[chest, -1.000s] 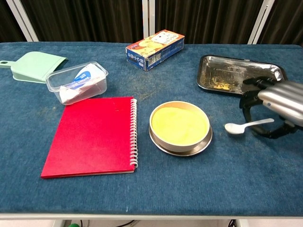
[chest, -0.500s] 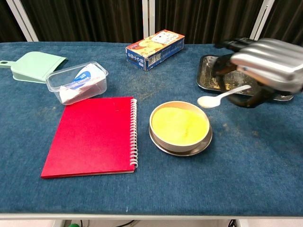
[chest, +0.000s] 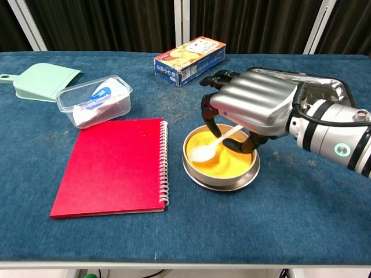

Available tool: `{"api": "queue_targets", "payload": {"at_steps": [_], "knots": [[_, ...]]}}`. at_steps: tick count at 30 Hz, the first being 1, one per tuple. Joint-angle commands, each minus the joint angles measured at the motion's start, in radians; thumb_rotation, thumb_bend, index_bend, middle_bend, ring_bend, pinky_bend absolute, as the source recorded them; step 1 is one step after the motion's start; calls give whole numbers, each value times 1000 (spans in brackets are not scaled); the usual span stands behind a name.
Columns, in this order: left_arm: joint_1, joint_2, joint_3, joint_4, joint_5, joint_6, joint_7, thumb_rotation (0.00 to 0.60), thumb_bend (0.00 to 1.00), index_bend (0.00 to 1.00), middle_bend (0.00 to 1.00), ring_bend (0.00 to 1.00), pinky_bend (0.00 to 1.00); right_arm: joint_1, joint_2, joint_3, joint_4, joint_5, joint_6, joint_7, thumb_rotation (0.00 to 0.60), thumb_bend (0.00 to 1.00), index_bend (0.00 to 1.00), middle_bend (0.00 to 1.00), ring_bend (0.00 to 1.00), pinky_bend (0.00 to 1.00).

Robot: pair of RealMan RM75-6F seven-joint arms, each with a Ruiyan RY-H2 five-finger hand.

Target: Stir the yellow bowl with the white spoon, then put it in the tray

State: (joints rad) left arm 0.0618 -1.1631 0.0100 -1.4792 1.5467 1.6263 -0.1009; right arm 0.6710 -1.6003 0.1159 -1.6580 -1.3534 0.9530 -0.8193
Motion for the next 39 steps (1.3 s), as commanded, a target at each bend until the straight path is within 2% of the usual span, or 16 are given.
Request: {"api": "queue_targets", "payload": {"at_steps": [1,4,9,20,39], "knots": [[1,-3,-1,5,2,1,-4,600,115,81,52,80,120,-1,0,-10,-10,7,11,-8,600,365,449,233,0,0],[0,-4,-2,7,4,1,-4,600,115,81,52,80,120,-4,10,-16,-23,10,24,-3,600,348,405,230,0,0],[1,-4,-4,4,6,4,-3,600,115,81,52,80,120,0,29,-19,-27,20,26,11,600,344,400,231,0,0],[4,-2,-4,-4,5,4,2,600,115,81,52,80,119,22,25,-29,3,18,19,52,600,382,516,255,0,0],[5,-3,-8,-8,0,-1,12,600,115,75,52,80,121,39,18,-40,12,26,35,62,600,398,577,278,0,0]]}}
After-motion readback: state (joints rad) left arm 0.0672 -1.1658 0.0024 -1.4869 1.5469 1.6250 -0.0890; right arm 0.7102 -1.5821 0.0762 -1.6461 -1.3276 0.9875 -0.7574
